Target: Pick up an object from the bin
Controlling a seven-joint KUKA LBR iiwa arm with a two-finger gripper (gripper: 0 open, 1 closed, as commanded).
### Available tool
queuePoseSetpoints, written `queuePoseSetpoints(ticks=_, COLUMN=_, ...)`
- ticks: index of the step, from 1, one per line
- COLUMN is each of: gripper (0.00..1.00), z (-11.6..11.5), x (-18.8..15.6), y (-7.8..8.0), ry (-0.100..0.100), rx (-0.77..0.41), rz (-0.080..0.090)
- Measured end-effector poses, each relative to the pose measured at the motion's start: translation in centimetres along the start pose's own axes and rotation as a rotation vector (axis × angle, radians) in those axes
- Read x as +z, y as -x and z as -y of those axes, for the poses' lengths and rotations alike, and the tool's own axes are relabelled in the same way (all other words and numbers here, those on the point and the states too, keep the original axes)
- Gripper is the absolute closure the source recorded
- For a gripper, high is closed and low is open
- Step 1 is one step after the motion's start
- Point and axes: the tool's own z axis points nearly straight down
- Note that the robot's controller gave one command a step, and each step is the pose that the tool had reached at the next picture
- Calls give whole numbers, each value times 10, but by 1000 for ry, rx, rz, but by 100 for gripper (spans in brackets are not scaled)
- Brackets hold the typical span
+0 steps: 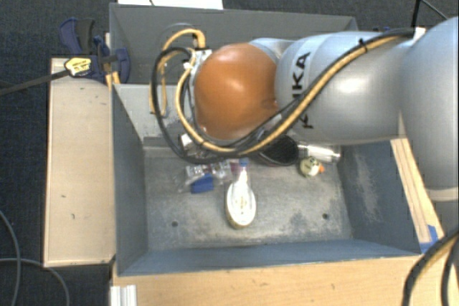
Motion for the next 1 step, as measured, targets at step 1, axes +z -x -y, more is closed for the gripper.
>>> queuePoseSetpoints(ticks=1, gripper=100, z=2, x=-92, y=1, ry=-5, rx=8, rz=0)
